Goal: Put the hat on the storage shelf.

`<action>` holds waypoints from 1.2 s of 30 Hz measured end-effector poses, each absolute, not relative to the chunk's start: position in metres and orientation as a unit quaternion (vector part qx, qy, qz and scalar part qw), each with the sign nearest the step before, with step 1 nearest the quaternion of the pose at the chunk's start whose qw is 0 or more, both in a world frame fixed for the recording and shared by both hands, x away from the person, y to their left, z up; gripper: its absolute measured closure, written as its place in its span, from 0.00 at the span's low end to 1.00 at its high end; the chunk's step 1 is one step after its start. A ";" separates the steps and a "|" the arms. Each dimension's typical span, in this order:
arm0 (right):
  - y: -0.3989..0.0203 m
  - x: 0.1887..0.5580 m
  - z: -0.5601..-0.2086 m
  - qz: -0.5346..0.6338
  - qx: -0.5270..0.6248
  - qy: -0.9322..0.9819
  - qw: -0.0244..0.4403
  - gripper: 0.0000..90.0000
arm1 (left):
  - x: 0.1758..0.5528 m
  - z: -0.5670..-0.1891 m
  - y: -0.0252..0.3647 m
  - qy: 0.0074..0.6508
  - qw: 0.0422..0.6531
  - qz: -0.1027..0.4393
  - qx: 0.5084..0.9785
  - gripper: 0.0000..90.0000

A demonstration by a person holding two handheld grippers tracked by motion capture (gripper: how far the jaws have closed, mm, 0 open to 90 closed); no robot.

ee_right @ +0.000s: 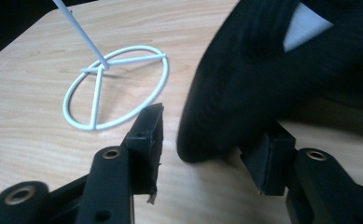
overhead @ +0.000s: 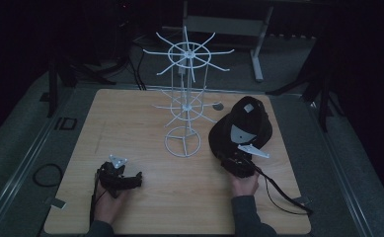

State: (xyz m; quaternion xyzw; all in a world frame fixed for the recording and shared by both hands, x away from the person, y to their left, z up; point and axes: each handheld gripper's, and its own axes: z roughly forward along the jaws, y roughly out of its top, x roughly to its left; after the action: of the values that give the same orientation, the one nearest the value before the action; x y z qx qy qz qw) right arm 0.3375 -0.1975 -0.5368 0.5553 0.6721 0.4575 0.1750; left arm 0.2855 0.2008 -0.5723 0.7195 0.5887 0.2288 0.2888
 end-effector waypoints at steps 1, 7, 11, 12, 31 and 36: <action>-0.194 0.340 -0.537 0.457 0.556 0.672 0.176 0.54 | 0.285 -0.572 0.201 0.589 0.289 0.229 0.719 0.00; -0.185 0.352 -0.546 0.445 0.571 0.666 0.180 0.55 | 0.285 -0.572 0.201 0.589 0.289 0.229 0.719 0.00; -0.185 0.355 -0.548 0.445 0.571 0.666 0.181 0.75 | 0.285 -0.572 0.201 0.589 0.289 0.229 0.719 0.00; -0.185 0.355 -0.548 0.445 0.571 0.666 0.181 0.75 | 0.285 -0.572 0.201 0.589 0.289 0.229 0.719 0.00; -0.245 0.322 -0.514 0.461 0.553 0.674 0.169 0.86 | 0.285 -0.572 0.201 0.589 0.289 0.229 0.719 0.00; -0.250 0.321 -0.504 0.467 0.543 0.678 0.165 0.89 | 0.285 -0.572 0.201 0.589 0.289 0.229 0.719 0.00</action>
State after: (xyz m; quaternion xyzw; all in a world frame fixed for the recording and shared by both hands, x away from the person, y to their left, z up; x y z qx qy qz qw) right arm 0.3214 -0.2503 -0.5036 0.5434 0.6777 0.4672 0.1649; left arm 0.2855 0.2007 -0.5723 0.7191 0.5891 0.2285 0.2890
